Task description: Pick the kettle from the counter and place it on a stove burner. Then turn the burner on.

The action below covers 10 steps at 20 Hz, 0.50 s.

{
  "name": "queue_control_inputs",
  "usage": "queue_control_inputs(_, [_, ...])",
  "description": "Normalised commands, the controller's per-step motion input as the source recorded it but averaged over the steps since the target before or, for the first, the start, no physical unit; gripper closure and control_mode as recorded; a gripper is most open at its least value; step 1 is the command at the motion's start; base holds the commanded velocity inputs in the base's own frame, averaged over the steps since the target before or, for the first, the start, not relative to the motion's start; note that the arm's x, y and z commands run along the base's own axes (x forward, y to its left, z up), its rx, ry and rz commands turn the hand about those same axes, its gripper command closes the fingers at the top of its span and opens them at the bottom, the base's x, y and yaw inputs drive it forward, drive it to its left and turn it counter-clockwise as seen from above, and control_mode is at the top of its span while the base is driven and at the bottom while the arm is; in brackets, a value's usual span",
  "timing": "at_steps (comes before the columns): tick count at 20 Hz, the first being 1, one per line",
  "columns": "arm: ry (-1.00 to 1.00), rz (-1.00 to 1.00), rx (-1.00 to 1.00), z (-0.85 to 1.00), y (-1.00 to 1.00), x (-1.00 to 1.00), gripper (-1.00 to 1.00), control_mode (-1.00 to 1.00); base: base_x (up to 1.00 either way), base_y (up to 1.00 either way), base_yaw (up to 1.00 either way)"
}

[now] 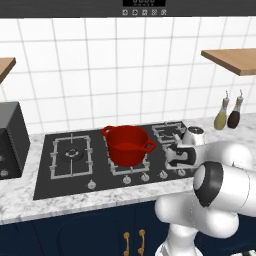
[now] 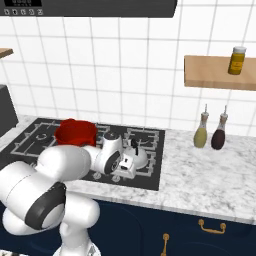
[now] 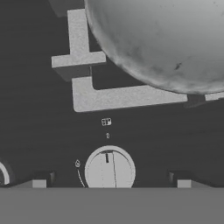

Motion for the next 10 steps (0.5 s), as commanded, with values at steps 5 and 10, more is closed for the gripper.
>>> queue_control_inputs(5, [-0.01,0.0,0.0,-0.08,0.0,0.02,1.0,-1.0,0.0,0.0,0.0])
queue_control_inputs(10, [0.0,0.0,0.0,0.0,0.0,0.0,1.0,-1.0,0.0,0.0,0.0])
